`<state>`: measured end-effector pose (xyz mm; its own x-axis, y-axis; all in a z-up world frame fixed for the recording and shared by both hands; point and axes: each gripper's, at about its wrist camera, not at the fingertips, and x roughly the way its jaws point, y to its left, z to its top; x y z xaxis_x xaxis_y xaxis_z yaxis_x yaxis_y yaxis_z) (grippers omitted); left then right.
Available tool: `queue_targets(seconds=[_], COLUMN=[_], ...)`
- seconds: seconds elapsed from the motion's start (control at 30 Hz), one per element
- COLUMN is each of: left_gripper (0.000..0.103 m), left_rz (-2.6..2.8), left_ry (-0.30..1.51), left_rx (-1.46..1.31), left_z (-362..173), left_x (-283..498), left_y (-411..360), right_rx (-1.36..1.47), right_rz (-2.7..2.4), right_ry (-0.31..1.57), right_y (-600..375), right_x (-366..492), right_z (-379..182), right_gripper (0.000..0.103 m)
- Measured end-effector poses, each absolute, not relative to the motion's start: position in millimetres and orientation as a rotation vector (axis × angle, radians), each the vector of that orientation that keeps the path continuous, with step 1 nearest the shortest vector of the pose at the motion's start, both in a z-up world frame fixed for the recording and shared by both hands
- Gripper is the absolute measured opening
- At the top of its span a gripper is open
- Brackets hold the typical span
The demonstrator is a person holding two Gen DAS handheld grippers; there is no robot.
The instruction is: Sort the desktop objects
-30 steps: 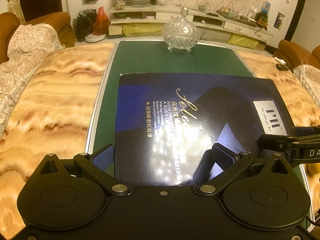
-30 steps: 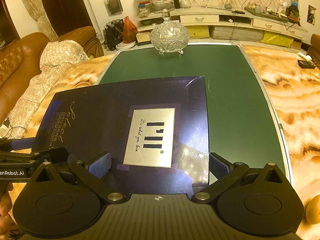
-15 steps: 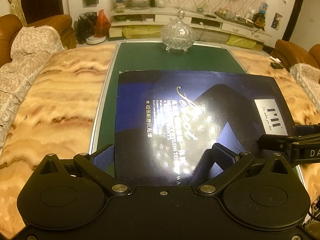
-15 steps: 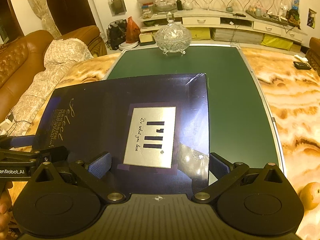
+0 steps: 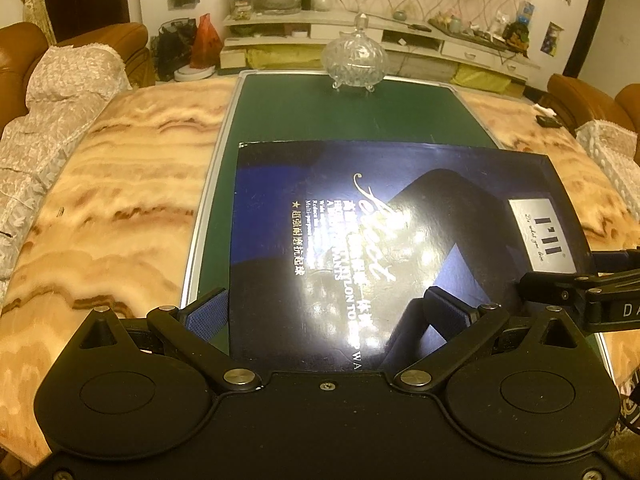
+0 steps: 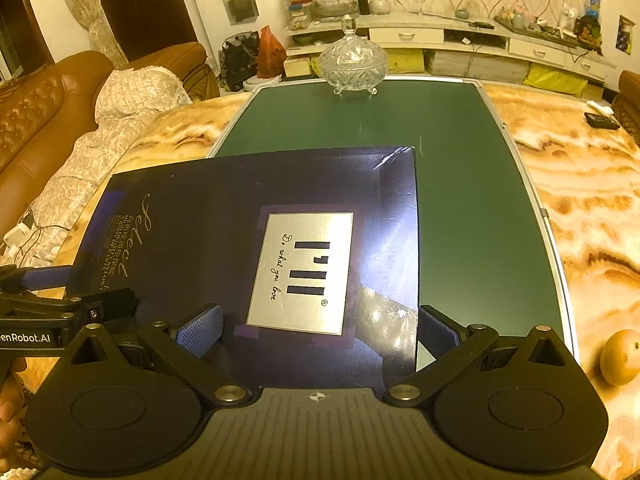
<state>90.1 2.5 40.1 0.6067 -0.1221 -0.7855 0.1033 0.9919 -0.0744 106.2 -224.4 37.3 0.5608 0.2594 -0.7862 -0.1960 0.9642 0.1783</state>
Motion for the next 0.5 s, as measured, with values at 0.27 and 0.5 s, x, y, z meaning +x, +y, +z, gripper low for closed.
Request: queue_targets(seconds=[0.27,0.5], left_gripper=[0.103,0.103], left_rz=[-0.133,-0.136], left_ry=[0.919,0.924], left_rx=[-0.024,-0.025], left_z=[33,30], left_x=[71,57], left_y=[4,5], right_rx=[0.077,0.076], right_rz=[0.267,0.267], right_ry=[0.956,0.961], right_y=[-225,-225], right_x=[88,74], right_z=[30,27], right_gripper=[0.103,0.103])
